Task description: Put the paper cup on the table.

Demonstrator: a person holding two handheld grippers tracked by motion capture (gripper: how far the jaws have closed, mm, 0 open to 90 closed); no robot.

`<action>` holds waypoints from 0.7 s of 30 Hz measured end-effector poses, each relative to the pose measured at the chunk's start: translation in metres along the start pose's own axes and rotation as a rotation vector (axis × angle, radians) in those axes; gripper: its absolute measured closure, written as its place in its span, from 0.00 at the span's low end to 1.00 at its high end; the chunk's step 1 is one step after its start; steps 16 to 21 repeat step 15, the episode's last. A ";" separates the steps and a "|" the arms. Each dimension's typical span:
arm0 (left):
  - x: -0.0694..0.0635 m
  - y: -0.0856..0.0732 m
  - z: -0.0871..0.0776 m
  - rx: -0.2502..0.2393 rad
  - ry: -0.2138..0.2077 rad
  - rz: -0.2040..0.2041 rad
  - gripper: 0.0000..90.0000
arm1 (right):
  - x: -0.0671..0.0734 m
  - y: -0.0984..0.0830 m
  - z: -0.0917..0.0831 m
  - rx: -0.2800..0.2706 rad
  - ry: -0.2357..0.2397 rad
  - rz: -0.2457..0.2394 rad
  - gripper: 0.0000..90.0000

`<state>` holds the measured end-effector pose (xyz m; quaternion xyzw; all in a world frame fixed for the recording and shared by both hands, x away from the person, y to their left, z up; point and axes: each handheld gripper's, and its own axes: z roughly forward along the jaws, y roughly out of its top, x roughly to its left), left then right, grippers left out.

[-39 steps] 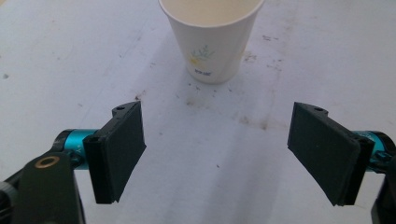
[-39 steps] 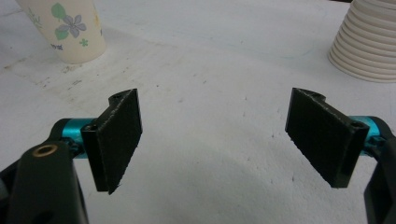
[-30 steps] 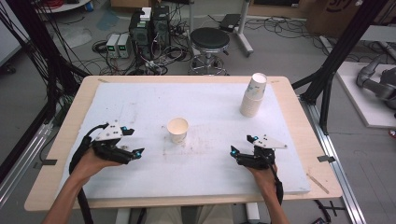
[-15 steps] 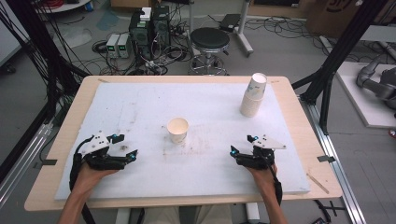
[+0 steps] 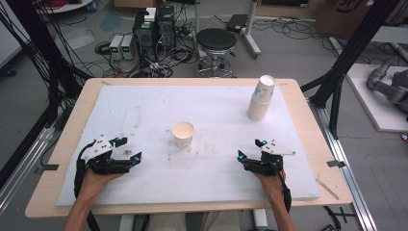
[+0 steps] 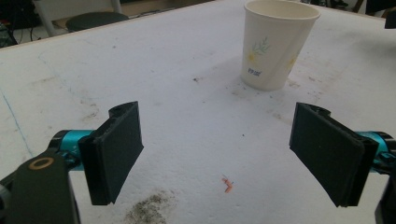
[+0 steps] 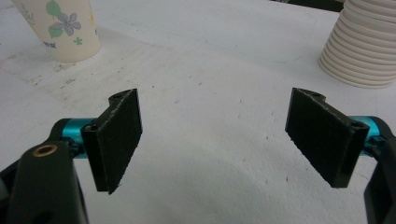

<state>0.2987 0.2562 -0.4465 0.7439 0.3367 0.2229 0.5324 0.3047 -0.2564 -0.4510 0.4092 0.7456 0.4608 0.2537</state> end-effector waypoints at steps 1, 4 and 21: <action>0.000 -0.001 0.000 -0.004 -0.001 -0.006 0.19 | 0.000 0.000 0.000 0.001 0.001 0.001 0.21; 0.001 -0.003 -0.001 -0.005 0.007 -0.008 0.19 | 0.000 0.000 0.000 0.001 0.000 -0.001 0.21; 0.003 -0.007 -0.004 -0.051 0.029 -0.033 0.18 | 0.001 -0.001 -0.002 -0.015 -0.006 -0.004 0.21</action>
